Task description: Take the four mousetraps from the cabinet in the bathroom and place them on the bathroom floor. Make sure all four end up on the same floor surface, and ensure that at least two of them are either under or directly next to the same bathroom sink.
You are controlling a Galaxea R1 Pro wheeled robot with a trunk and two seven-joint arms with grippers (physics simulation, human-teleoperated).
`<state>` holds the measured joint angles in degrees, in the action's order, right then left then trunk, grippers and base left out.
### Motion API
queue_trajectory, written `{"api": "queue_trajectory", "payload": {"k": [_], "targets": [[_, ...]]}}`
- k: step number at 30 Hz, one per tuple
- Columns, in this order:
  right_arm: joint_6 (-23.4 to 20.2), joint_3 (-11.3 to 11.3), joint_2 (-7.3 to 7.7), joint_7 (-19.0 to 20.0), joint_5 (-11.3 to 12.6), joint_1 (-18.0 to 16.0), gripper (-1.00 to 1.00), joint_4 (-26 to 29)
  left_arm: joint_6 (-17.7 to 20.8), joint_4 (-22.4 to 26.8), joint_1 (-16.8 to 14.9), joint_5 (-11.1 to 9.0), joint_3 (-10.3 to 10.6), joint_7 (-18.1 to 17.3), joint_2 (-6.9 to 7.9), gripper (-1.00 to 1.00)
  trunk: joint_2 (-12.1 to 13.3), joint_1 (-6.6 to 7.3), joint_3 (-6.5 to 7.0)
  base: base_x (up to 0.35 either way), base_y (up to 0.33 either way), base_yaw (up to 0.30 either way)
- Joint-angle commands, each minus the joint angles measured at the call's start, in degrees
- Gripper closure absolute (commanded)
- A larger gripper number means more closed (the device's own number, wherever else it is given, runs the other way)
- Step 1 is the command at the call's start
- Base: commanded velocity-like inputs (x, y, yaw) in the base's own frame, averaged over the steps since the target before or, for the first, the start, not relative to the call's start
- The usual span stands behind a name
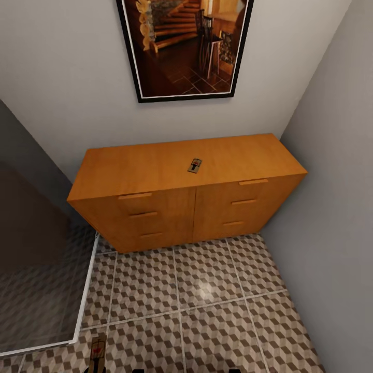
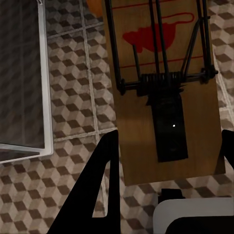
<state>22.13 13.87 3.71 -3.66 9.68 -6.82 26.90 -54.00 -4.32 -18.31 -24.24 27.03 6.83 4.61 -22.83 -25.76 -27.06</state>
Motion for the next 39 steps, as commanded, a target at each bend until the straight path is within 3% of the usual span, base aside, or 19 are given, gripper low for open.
{"api": "queue_trajectory", "payload": {"k": [1, 32, 39], "targets": [[0.2, 0.5, 0.07, -0.4, 0.4, 0.0, -1.00, 0.0, -0.2, -0.2, -0.1, 0.3, 0.5, 0.7, -0.04, 1.00, -0.1, -0.03, -0.07, 0.000, 0.000, 0.000], [0.2, 0.4, -0.02, -0.4, 0.4, 0.0, -1.00, -0.3, -0.1, -0.2, -0.1, 0.3, 0.5, 0.7, -0.04, 1.00, -0.1, -0.03, -0.07, 0.000, 0.000, 0.000], [-1.6, 0.3, 0.03, -2.2, 0.4, 0.0, -1.00, 4.5, -0.1, -0.2, -0.1, 0.3, 0.5, 0.7, -0.08, 1.00, -0.1, -0.03, -0.07, 0.000, 0.000, 0.000]]}}
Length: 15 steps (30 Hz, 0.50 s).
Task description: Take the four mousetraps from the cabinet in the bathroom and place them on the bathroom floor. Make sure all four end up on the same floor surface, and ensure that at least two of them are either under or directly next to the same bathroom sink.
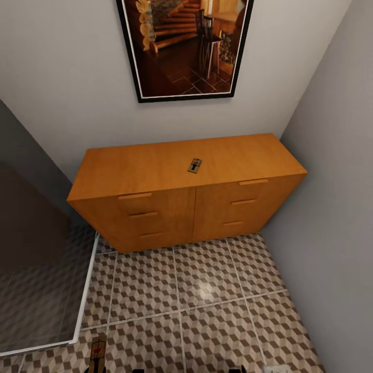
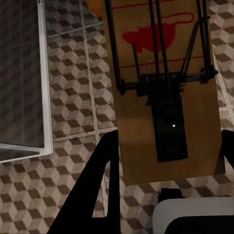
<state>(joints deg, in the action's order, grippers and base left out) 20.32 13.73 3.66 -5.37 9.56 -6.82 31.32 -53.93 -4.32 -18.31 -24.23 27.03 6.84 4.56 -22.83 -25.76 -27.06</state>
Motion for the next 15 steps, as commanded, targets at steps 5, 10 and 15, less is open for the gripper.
{"api": "queue_trajectory", "payload": {"k": [5, 10, 15], "targets": [[-12.7, 0.5, 0.11, -6.6, -0.7, 0.0, -1.00, 14.7, -0.2, -0.2, -0.1, 0.3, 0.5, 0.7, -0.31, 1.00, -0.1, -0.03, -0.07, 0.000, 0.000, 0.000], [-25.7, 0.4, 0.58, -8.7, -3.7, 0.0, -1.00, 32.9, -0.1, -0.2, -0.1, 0.3, 0.5, 0.7, -0.51, 1.00, -0.1, -0.03, -0.07, 0.000, 0.000, 0.000], [-36.0, 0.4, 0.90, -9.1, -5.1, -0.1, -1.00, 44.7, -0.1, -0.2, -0.1, 0.3, 0.5, 0.7, -0.55, 1.00, -0.1, -0.03, -0.07, 0.000, 0.000, 0.000]]}}
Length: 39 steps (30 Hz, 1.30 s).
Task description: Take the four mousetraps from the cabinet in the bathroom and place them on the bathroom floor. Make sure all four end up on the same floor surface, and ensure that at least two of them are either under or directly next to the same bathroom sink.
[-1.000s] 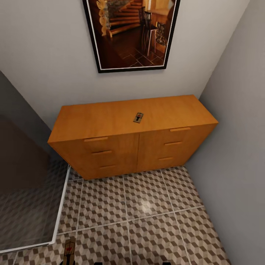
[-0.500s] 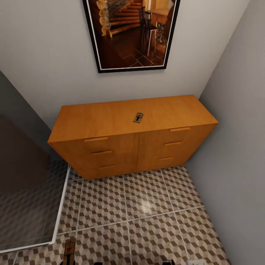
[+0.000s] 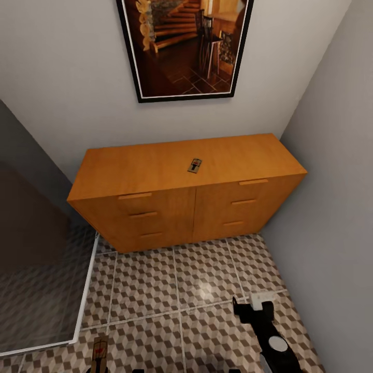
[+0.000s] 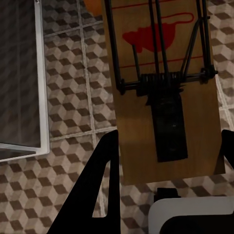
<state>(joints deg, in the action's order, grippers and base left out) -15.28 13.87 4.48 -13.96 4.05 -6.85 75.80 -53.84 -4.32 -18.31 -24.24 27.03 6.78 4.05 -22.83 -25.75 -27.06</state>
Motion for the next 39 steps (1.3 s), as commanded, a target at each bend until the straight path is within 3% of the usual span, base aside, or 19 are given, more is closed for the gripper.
{"api": "queue_trajectory", "payload": {"k": [1, 6, 11, 15, 26, 30, 33, 39], "targets": [[-2.9, 0.2, 0.10, -0.6, 0.3, -0.1, -1.00, 3.0, -0.2, -0.2, -0.1, 0.3, 0.5, 0.7, -0.06, 1.00, -0.1, -0.03, -0.08, 0.000, 0.000, 0.000], [-8.9, 0.0, 0.11, -0.6, 0.1, -1.3, -1.00, 9.7, 0.1, -0.2, -0.1, 0.3, 0.5, 0.7, -0.06, 1.00, -0.1, -0.03, -0.08, 0.000, 0.000, 0.000], [-14.4, -0.1, 0.12, -0.7, 0.1, -6.2, -1.00, 11.6, 0.1, -0.2, -0.1, 0.3, 0.5, 0.7, -0.08, 1.00, -0.1, -0.03, -0.08, 0.000, 0.000, 0.000], [-21.0, -0.2, 0.14, -0.7, 0.1, -13.7, -1.00, 11.9, 0.2, -0.2, -0.1, 0.3, 0.5, 0.7, -0.09, 1.00, -0.1, -0.03, -0.08, -0.038, 0.000, 0.000], [-32.6, -0.2, -0.06, -0.8, 0.1, -32.0, -1.00, 11.9, 1.4, -0.2, -0.1, 0.3, 0.5, 0.6, -0.09, 1.00, -0.1, -0.03, -0.08, -0.075, 0.000, 0.000], [-37.8, -0.2, -0.29, -0.7, 0.2, -42.3, -1.00, 11.4, 1.9, -0.2, -0.1, 0.3, 0.5, 0.5, -0.10, 1.00, -0.1, -0.03, -0.08, -0.084, 0.000, 0.000], [-40.1, -0.2, -0.70, -0.6, 0.2, -50.8, -1.00, 7.9, 2.0, -0.2, -0.1, 0.3, 0.5, 0.4, -0.10, 1.00, -0.1, -0.03, -0.08, -0.084, 0.000, 0.000], [-40.8, -0.2, -2.46, -0.6, 0.3, -61.6, -1.00, -3.0, 2.0, -0.2, -0.1, 0.3, 0.5, 0.4, -0.11, 1.00, -0.1, -0.03, -0.08, -0.044, 0.000, 0.000]]}}
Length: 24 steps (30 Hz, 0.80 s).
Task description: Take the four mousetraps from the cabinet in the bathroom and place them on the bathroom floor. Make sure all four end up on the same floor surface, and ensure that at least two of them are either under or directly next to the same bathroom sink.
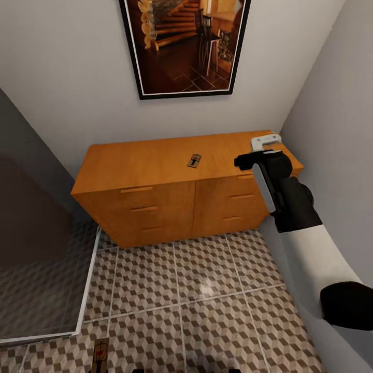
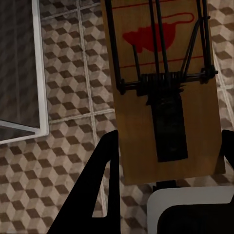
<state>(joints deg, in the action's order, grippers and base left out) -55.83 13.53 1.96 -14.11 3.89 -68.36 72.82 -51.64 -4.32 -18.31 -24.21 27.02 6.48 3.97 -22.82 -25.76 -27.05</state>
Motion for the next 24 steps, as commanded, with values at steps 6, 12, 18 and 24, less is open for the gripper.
{"api": "queue_trajectory", "payload": {"k": [6, 12, 18, 24], "targets": [[0.1, 0.2, -2.40, -0.5, 0.4, -6.0, -1.00, -11.7, -0.2, -0.2, -0.1, 0.3, 0.5, 0.7, -0.08, 1.00, -0.1, -0.03, -0.09, -0.006, 0.059, 0.000], [0.3, 0.2, -3.78, -0.5, 0.4, -6.9, -1.00, -14.6, -0.2, -0.2, -0.1, 0.3, 0.5, 0.7, -0.10, 1.00, -0.1, -0.03, -0.09, 0.006, 0.228, 0.000], [0.4, 0.2, -3.90, -0.5, 0.4, -7.0, -1.00, -15.0, -0.2, -0.2, -0.1, 0.3, 0.5, 0.7, -0.10, 1.00, -0.1, -0.03, -0.09, 0.149, 0.254, 0.000], [0.6, 0.2, -3.88, -0.5, 0.4, -7.0, -1.00, -15.1, -0.2, -0.2, -0.1, 0.3, 0.5, 0.7, -0.10, 1.00, -0.1, -0.03, -0.09, 0.223, 0.223, 0.000]]}}
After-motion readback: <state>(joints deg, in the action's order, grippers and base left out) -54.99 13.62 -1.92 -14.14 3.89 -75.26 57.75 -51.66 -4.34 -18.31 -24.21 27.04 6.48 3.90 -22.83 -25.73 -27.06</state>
